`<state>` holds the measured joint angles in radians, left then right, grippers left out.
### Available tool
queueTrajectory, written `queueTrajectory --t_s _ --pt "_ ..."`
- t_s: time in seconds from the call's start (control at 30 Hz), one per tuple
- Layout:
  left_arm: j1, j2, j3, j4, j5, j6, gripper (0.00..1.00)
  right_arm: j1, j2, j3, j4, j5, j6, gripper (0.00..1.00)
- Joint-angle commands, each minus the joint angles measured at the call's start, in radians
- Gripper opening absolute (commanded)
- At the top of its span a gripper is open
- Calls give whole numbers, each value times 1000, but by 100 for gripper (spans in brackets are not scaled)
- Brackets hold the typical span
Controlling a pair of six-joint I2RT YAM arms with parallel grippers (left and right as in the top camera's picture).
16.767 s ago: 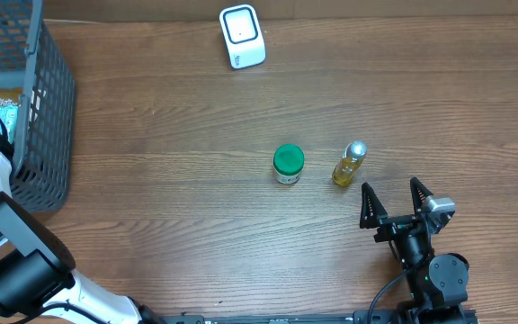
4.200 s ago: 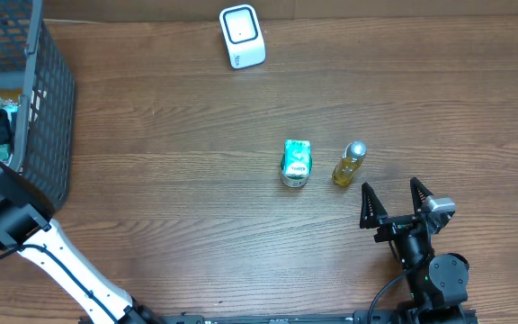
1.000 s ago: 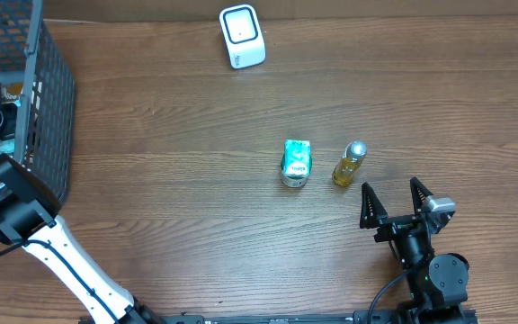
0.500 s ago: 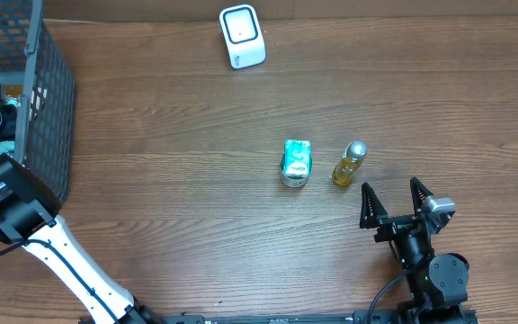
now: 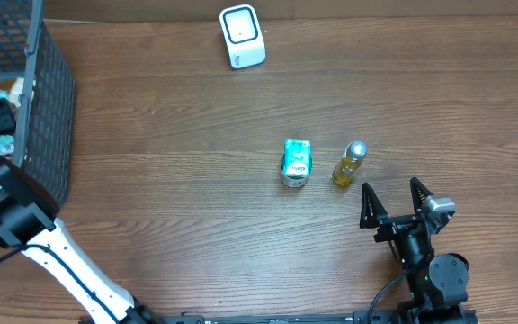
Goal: Scan the item barcode
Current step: 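Lower the left gripper and grasp the PanTree wipes bag, then lift the bag out and carry it toward the scanner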
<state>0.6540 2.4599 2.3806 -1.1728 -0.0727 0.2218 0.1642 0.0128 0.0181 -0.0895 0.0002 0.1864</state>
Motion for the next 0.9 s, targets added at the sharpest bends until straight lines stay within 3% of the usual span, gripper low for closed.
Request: queueTrajectory --t_s 0.0,0.27,0.53,0.87 --pt "2 -163 13 16 25 -56 19 -1 -10 -10 6 5 0 100" --pt "0 -369 13 23 56 -162 21 -1 -10 -10 6 5 0 100" --pt "-7 -594 13 8 206 -324 24 -1 -10 -10 6 5 0 100" --pt "-178 -708 13 -237 226 -341 27 -1 -10 -10 6 5 0 100"
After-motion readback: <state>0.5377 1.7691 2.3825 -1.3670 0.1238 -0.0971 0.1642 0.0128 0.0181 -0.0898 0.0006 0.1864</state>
